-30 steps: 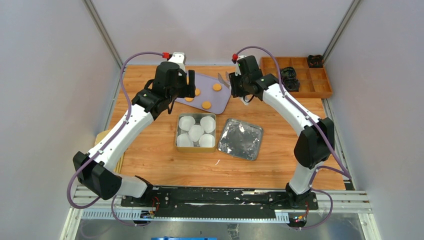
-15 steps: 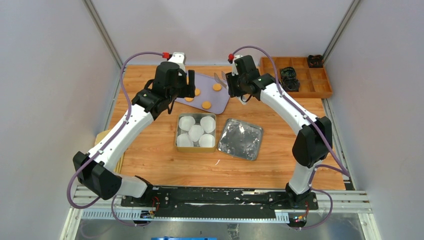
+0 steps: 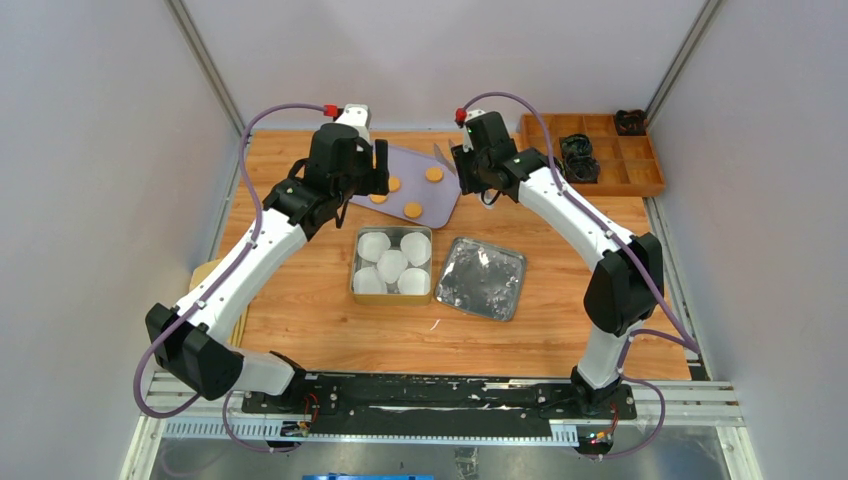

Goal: Pack the cookies

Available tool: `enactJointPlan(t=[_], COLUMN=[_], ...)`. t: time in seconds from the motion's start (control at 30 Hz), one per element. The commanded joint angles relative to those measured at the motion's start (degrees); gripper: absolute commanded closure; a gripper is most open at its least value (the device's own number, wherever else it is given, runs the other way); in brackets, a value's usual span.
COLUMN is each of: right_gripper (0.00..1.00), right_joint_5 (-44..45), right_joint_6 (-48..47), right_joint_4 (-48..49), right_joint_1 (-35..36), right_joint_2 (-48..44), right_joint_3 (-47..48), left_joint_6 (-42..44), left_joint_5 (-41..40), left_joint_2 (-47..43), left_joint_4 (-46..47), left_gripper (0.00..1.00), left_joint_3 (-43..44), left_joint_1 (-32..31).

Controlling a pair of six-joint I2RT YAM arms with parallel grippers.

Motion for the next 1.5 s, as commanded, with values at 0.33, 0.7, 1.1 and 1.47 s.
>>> enactJointPlan(t=[0.33, 0.7, 1.1, 1.47], right_gripper=[0.95, 0.57, 0.7, 0.51], right_joint_5=[6.3, -0.8, -2.1, 1.8], right_joint_6=[-2.5, -1.5, -1.5, -0.8], right_joint_4=[-1.1, -0.9, -4.7, -5.6], right_joint_1=[-0.2, 0.8, 1.2, 1.3], right_joint_2=[-2.2, -1.3, 7.0, 11.4], right_joint_3=[-2.2, -1.3, 3.5, 4.3], left_joint_6=[0.4, 0.1, 0.5, 0.6], left_joint_5=[-0.4, 0.4, -0.6, -0.8], left_joint_2=[-1.2, -1.4, -1.8, -1.6], left_joint_4=[0.9, 0.8, 0.4, 0.3], left_gripper=[0.29, 0.25, 0.25, 0.25], left_joint_3=[-0.8, -0.8, -0.8, -0.6], left_joint_1=[0.1, 0.1, 0.1, 0.1])
